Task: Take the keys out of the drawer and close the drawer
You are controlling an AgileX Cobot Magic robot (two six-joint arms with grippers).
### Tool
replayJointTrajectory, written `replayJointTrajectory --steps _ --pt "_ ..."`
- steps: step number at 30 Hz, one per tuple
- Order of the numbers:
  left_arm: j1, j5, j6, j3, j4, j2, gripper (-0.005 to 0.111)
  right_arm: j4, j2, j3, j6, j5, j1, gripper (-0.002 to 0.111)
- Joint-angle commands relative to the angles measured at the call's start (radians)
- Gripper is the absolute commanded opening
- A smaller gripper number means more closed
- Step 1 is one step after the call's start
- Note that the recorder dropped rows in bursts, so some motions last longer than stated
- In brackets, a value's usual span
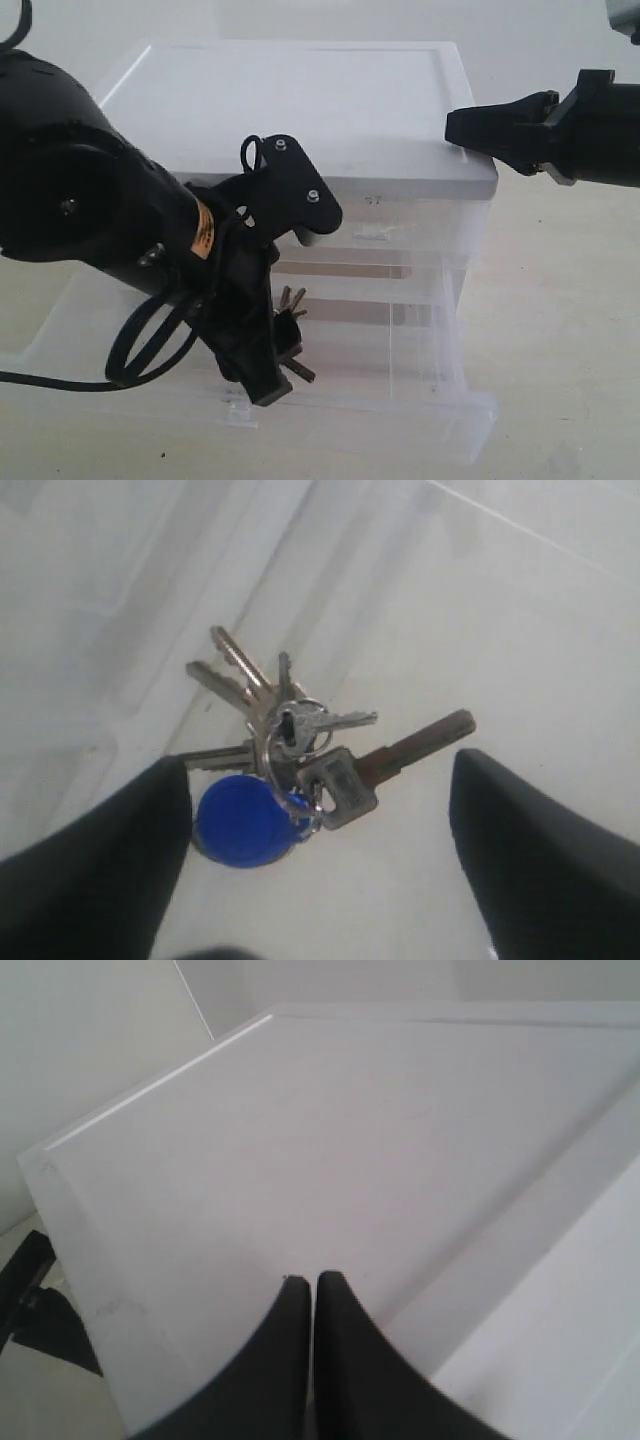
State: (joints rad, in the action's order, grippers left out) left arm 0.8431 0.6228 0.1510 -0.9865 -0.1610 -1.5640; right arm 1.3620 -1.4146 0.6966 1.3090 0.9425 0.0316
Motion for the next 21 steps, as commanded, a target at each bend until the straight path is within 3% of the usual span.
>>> replayJointTrajectory --steps 1,10,21 --pt "-0.005 0.007 -0.131 0.004 -0.132 -0.038 0.067 0.065 -0.008 -0.009 -0.003 -0.033 0.0 0.0" --pt "-0.005 0.036 -0.403 0.01 -0.146 0.011 0.067 0.065 -0.008 -0.009 -0.003 -0.033 0.0 0.0" --pt "-0.005 -0.116 -0.497 0.056 -0.162 -0.048 0.067 0.065 -0.008 -0.009 -0.003 -0.033 0.0 0.0"
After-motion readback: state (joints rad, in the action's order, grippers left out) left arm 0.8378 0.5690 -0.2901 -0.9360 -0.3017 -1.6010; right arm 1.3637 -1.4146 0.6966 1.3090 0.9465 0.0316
